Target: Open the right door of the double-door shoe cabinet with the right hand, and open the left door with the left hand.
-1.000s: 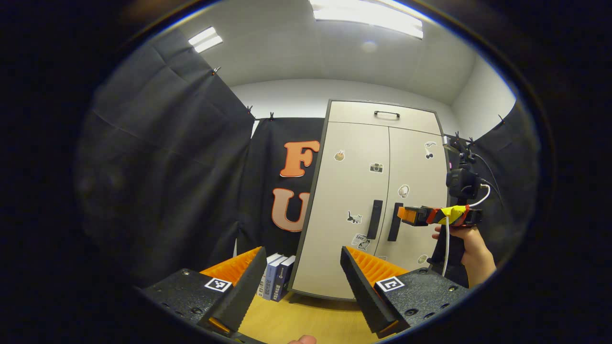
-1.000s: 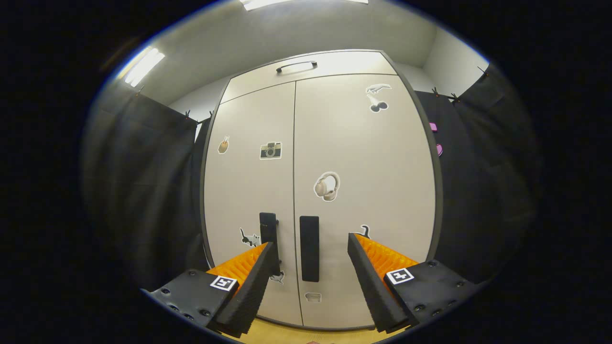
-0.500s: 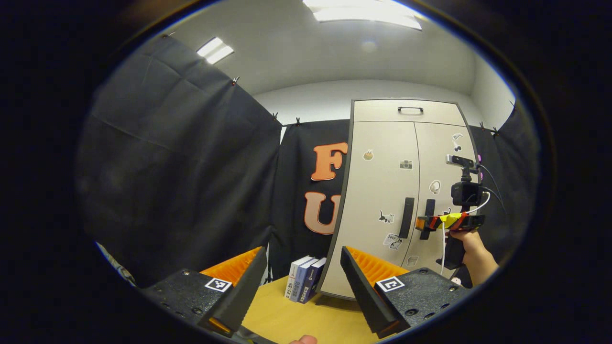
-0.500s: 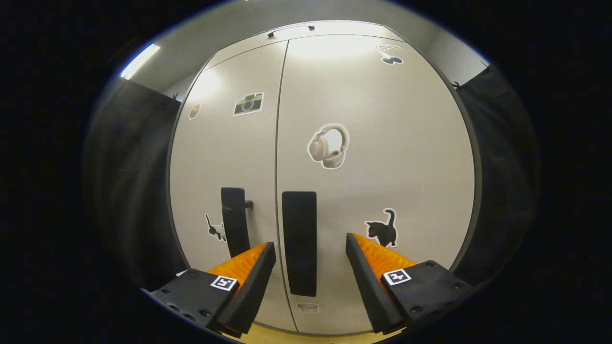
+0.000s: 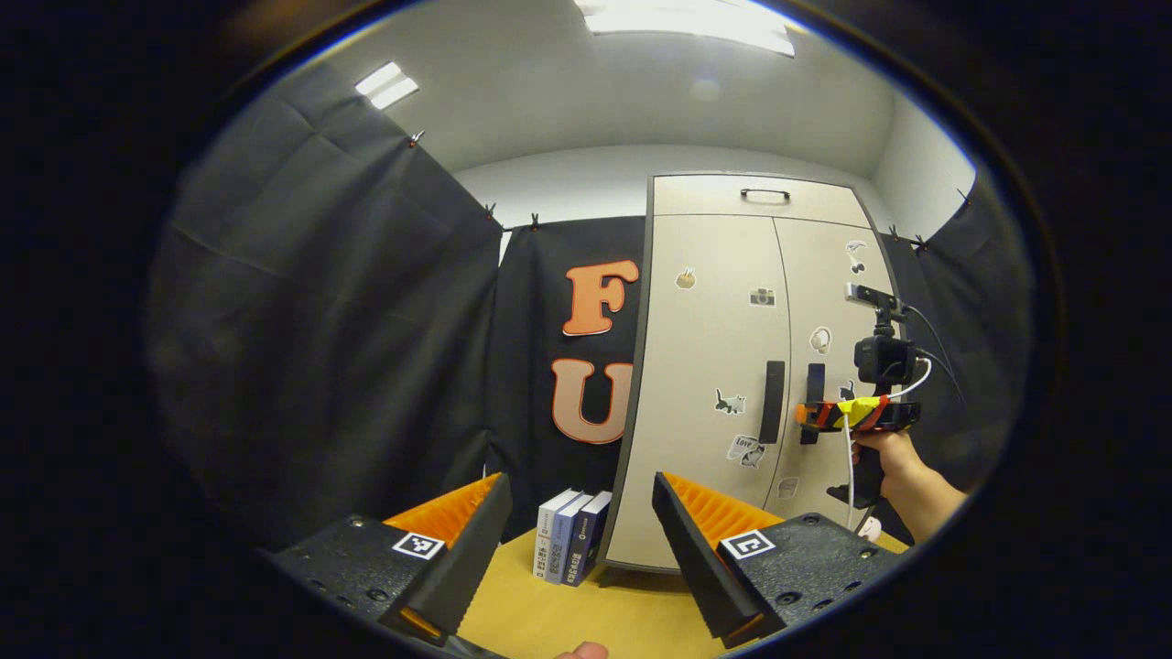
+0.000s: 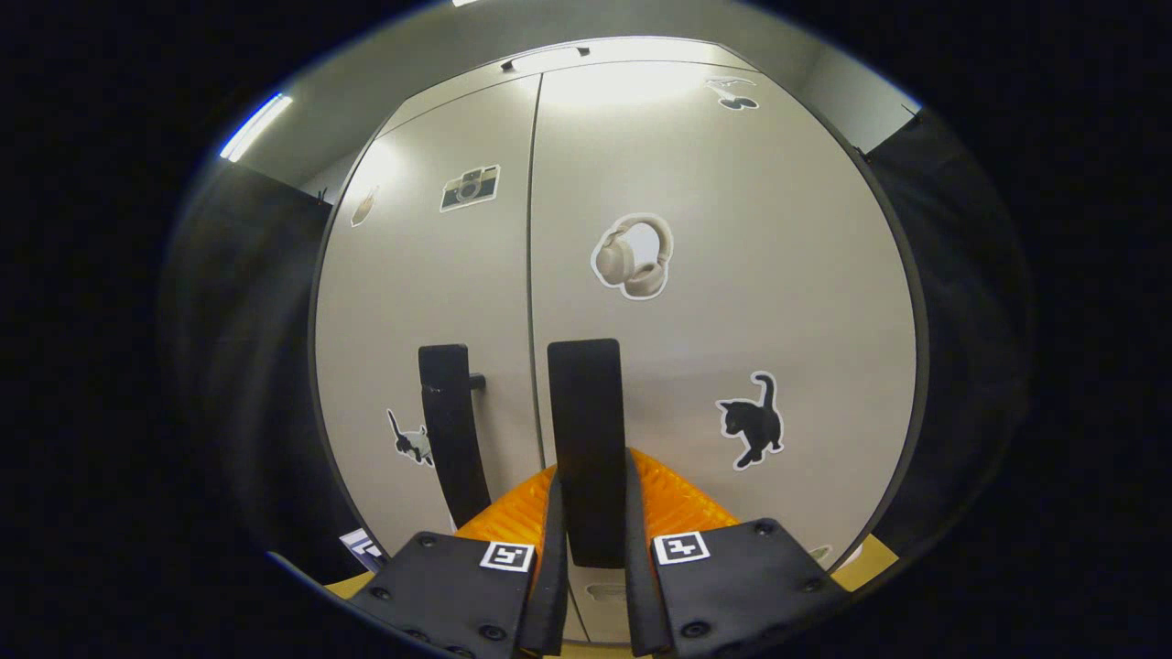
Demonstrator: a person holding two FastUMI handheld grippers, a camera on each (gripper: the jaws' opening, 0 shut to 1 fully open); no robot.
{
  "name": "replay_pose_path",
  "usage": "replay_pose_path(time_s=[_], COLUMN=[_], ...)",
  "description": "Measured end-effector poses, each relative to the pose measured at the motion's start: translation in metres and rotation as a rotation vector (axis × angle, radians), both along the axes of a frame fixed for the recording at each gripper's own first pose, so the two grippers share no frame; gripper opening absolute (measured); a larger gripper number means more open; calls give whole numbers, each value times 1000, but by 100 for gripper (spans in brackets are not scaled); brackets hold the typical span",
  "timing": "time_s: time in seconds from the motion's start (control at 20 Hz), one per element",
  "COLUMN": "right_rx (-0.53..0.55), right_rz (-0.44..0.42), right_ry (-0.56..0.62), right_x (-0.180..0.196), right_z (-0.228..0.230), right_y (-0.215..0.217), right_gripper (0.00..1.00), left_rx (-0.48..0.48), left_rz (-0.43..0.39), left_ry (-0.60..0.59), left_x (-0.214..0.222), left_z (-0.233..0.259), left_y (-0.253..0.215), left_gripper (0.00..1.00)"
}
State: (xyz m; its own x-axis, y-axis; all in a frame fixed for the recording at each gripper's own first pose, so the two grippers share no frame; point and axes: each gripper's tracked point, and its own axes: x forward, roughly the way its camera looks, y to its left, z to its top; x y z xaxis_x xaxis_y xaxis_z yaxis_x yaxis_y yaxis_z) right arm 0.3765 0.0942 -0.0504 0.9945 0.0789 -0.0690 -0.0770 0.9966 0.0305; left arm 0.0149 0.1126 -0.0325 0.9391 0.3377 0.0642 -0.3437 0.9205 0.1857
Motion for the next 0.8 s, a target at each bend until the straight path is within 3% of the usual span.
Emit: replay_pose_path(time_s=[0.15,0.35,0.8], right_rx=[34,106,40], right_rz=[-13,11,82], right_ry=[31,58,101], right_x=[0,-9,-67], right_z=[-1,-1,11], right_y=[0,0,-10], right_gripper=[23,23,24], left_rx=[-7,-64,-175], left_rz=[-100,-271,-433], left_ry=[44,94,75], left_x=[19,42,75], left_z=[-11,-28,-42], left_y=[1,-14,-63], left_gripper=[94,94,94])
